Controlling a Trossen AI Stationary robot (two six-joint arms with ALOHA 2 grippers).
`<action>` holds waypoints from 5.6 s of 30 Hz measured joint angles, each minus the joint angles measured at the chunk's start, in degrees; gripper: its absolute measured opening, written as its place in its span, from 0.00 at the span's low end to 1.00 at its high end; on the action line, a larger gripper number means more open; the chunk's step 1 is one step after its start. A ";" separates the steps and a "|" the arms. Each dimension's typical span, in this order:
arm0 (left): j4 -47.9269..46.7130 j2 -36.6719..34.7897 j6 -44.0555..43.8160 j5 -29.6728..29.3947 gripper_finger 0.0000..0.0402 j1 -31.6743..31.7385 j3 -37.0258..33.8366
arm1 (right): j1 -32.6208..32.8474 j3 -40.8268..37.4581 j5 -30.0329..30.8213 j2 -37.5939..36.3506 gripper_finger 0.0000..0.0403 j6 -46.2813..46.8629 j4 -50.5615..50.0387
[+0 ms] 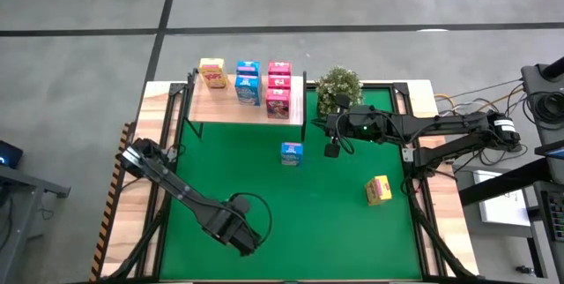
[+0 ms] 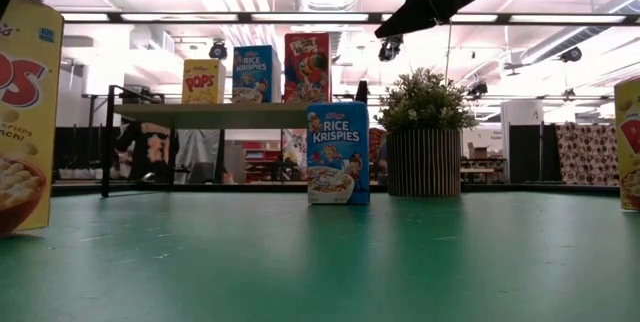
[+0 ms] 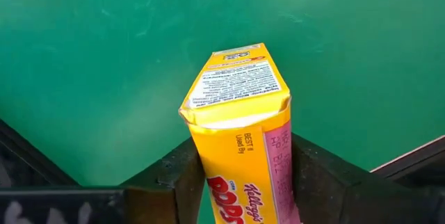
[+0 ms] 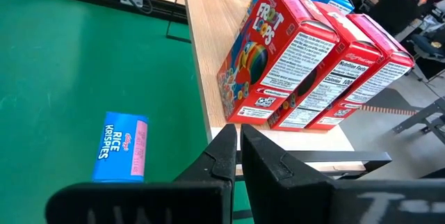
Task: Stack cereal on shelf
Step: Put the left yellow cereal box on the shelf aligned with the other yellow cereal box
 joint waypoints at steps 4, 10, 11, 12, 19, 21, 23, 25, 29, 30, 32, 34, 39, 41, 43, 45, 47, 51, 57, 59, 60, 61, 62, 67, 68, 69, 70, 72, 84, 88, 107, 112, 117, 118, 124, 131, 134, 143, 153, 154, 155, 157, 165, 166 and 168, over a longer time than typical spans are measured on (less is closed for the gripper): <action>-0.63 -0.36 8.40 -1.74 0.41 0.00 0.05 | -0.01 0.00 0.00 0.00 0.03 0.00 0.00; -2.32 -0.43 29.56 -4.22 0.40 0.13 4.78 | -0.02 0.00 -0.02 0.00 0.03 0.00 0.00; -3.68 -0.43 32.79 -5.28 0.40 0.22 6.26 | 0.00 0.00 0.00 0.00 0.03 0.02 0.00; -5.62 -0.43 35.49 -6.55 0.40 0.37 7.81 | -0.01 0.00 -0.01 0.00 0.03 0.02 0.00; -13.09 -2.48 48.26 -24.86 0.40 2.21 16.02 | 0.00 0.00 -0.02 0.00 0.03 0.00 0.00; -14.23 -3.49 51.20 -30.34 0.40 3.51 17.42 | 0.00 0.00 -0.02 -0.02 0.03 0.00 0.02; -14.26 -4.70 54.73 -34.49 0.40 4.82 17.89 | -0.01 0.00 -0.01 -0.02 0.03 0.00 0.02; -14.28 -5.62 58.55 -38.57 0.40 6.10 18.20 | 0.00 0.00 -0.02 -0.02 0.03 0.00 0.02; -14.25 -8.48 63.83 -41.71 0.40 9.35 17.81 | 0.00 0.00 -0.02 -0.02 0.03 0.09 0.04; -14.37 -9.33 64.70 -41.73 0.40 10.40 17.43 | 0.00 0.00 0.00 -0.02 0.03 0.11 0.02; -14.29 -10.81 66.28 -41.73 0.40 12.53 16.63 | -0.01 0.00 -0.01 -0.02 0.03 0.15 0.02; -14.29 -12.37 67.72 -41.73 0.40 14.54 16.04 | -0.01 0.00 -0.01 -0.02 0.03 0.18 0.02; -14.33 -16.75 71.81 -41.73 0.40 19.52 15.61 | -0.01 0.00 -0.01 -0.02 0.03 0.11 0.00; -14.33 -18.32 72.65 -41.71 0.40 21.39 15.31 | -0.02 0.00 -0.01 -0.02 0.03 0.09 0.00; -14.29 -20.01 72.95 -41.71 0.40 23.06 14.90 | -0.01 0.00 0.00 -0.02 0.03 0.07 0.00; -14.31 -21.92 72.98 -41.73 0.40 24.55 14.21 | -0.02 0.00 0.00 -0.02 0.03 0.07 0.00; -14.32 -23.74 73.02 -41.73 0.40 25.83 13.00 | -0.01 0.00 -0.01 -0.02 0.03 0.06 0.00; -14.31 -26.69 73.65 -41.73 0.40 27.91 10.17 | -0.01 -0.02 -0.01 -0.02 0.03 0.04 -0.02; -14.31 -29.81 75.59 -43.04 0.40 30.36 6.25 | -0.02 -0.02 0.00 -0.02 0.03 0.04 0.00; -14.31 -30.34 76.35 -42.80 0.40 31.38 5.65 | -0.01 -0.02 0.00 -0.02 0.03 0.04 -0.01; -14.30 -30.57 76.85 -41.90 0.40 32.05 5.48 | 0.00 -0.02 0.00 -0.02 0.03 0.04 0.00; -14.31 -30.79 77.22 -40.53 0.40 32.78 5.30 | -0.01 -0.03 -0.01 -0.02 0.03 0.04 0.00; -14.31 -30.89 77.51 -39.57 0.40 33.63 5.16 | -0.01 -0.04 0.00 -0.02 0.03 0.04 0.00; -14.28 -30.88 79.79 -35.99 0.40 38.64 4.86 | -0.02 -0.07 0.00 -0.02 0.03 0.04 0.00; -14.27 -30.83 80.45 -35.02 0.40 39.72 4.86 | 0.00 -0.07 0.00 -0.02 0.03 0.04 0.00; -14.29 -30.82 81.03 -33.74 0.40 40.82 4.86 | -0.02 -0.07 0.00 -0.02 0.03 0.03 0.00; -14.29 -30.76 81.44 -32.40 0.40 41.94 4.86 | -0.01 -0.07 -0.01 -0.02 0.03 0.02 0.00; -14.29 -30.66 81.67 -30.24 0.40 44.03 4.86 | -0.01 -0.07 -0.01 -0.02 0.03 0.02 0.00; -14.29 -30.10 82.50 -20.81 0.40 58.72 4.32 | -0.02 -0.09 -0.02 -0.02 0.03 0.02 0.00; -14.31 -30.07 84.85 -20.59 0.40 60.01 4.32 | -0.01 -0.09 0.00 -0.02 0.03 0.02 0.00; -14.26 -28.04 87.69 -20.59 0.48 60.92 3.38 | 0.00 -0.09 -0.01 -0.02 0.03 0.31 0.00; -14.26 -28.01 88.72 -20.62 0.53 61.09 3.38 | -0.01 -0.09 0.00 -0.02 0.03 0.35 0.00; -14.00 -28.01 88.93 -21.07 0.55 61.31 3.38 | 0.00 -0.09 0.00 -0.02 0.03 0.46 0.00; -14.00 -28.01 88.95 -21.10 0.55 61.31 3.38 | -0.01 -0.09 0.00 -0.02 0.03 0.46 0.00; -14.31 -28.11 88.90 -21.14 0.55 61.31 3.50 | 0.00 -0.09 0.00 -0.02 0.03 0.46 0.00; -14.24 -28.32 84.81 -21.10 0.55 61.20 8.28 | -0.02 -0.09 0.00 -0.02 0.03 0.11 0.00; -13.89 -28.37 81.32 -21.10 0.55 60.70 10.29 | -0.01 -0.09 0.00 -0.02 0.03 0.09 0.00; -6.29 -28.95 76.29 -21.06 0.52 51.78 9.69 | 0.00 -0.09 0.00 -0.02 0.03 0.04 0.00; -5.14 -29.00 75.74 -27.51 0.43 41.83 -4.08 | 0.00 -0.09 0.00 -0.02 0.03 -0.07 0.00; -5.20 -29.00 75.38 -29.40 0.42 41.81 -5.97 | -0.02 -0.09 0.00 -0.02 0.03 -0.11 0.00; -5.30 -29.00 75.07 -31.17 0.41 41.81 -7.69 | 0.00 -0.09 0.00 -0.02 0.03 -0.13 0.00; -5.30 -29.00 74.56 -33.41 0.39 41.97 -10.36 | 0.00 -0.09 0.00 -0.02 0.03 -0.13 0.00; -4.89 -29.06 72.20 -41.65 0.32 42.87 -13.65 | -0.02 -0.09 0.00 -0.02 0.03 -0.39 0.07; -5.06 -29.06 71.55 -43.34 0.31 43.19 -13.65 | -0.01 -0.09 0.00 -0.02 0.03 -0.40 0.07; -5.77 -29.06 70.82 -44.59 0.30 43.84 -13.51 | -0.02 -0.09 0.00 -0.02 0.03 -0.42 0.07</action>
